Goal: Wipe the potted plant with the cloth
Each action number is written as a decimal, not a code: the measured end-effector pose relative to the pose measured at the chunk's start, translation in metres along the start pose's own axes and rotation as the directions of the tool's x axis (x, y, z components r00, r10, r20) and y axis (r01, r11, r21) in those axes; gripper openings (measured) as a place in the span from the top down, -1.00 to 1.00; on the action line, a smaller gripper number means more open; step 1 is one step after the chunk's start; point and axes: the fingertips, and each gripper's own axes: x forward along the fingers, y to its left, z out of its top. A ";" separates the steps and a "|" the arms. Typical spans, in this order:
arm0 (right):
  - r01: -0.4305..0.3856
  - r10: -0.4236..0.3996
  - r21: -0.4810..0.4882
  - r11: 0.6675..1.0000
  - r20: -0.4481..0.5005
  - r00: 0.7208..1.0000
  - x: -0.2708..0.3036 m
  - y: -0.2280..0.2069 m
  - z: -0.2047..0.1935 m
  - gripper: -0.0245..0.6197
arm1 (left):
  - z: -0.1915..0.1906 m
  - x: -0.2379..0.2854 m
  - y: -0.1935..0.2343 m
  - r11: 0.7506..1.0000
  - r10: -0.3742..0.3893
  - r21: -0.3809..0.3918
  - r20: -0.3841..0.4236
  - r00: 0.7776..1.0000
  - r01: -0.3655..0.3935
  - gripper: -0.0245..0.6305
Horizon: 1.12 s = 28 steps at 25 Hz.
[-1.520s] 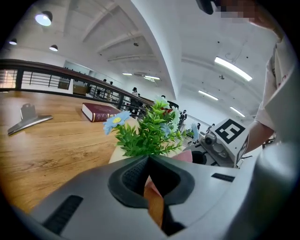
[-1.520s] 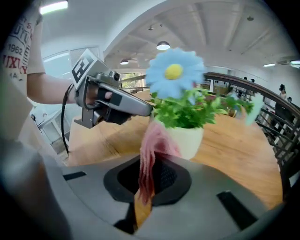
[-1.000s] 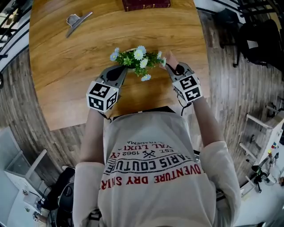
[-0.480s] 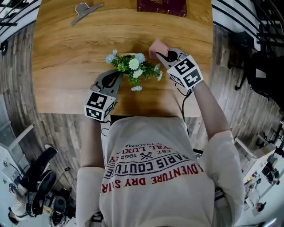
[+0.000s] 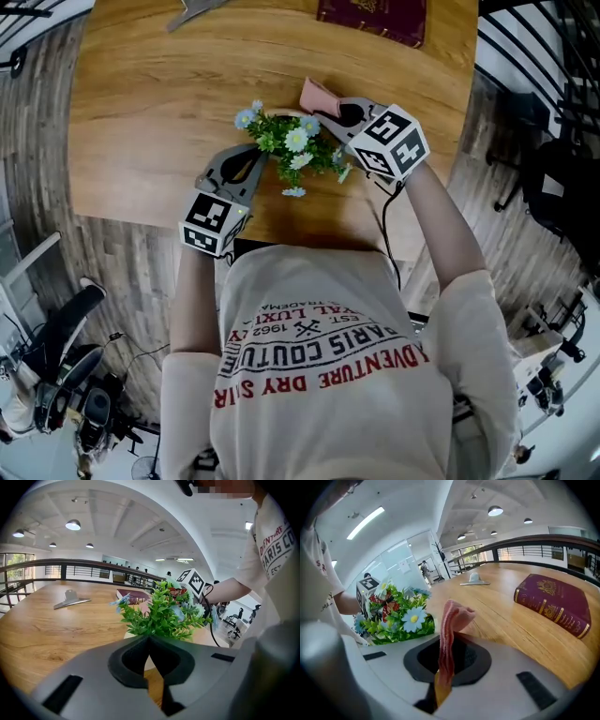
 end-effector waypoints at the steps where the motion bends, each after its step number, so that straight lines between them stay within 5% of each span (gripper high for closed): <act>1: -0.014 0.014 0.008 1.000 -0.003 1.000 0.001 0.000 0.002 0.81 | 0.000 0.000 0.000 1.000 0.000 0.000 0.003 1.000 0.000 0.88; 10: -0.186 0.191 0.079 0.979 -0.059 0.980 0.004 0.011 0.017 0.81 | 0.001 -0.002 -0.001 1.000 -0.008 -0.024 0.039 0.999 0.009 0.88; 28: -0.131 0.117 -0.031 0.991 -0.282 0.952 0.031 0.021 0.036 0.81 | 0.002 -0.003 0.001 0.998 -0.036 -0.043 0.054 0.998 0.038 0.88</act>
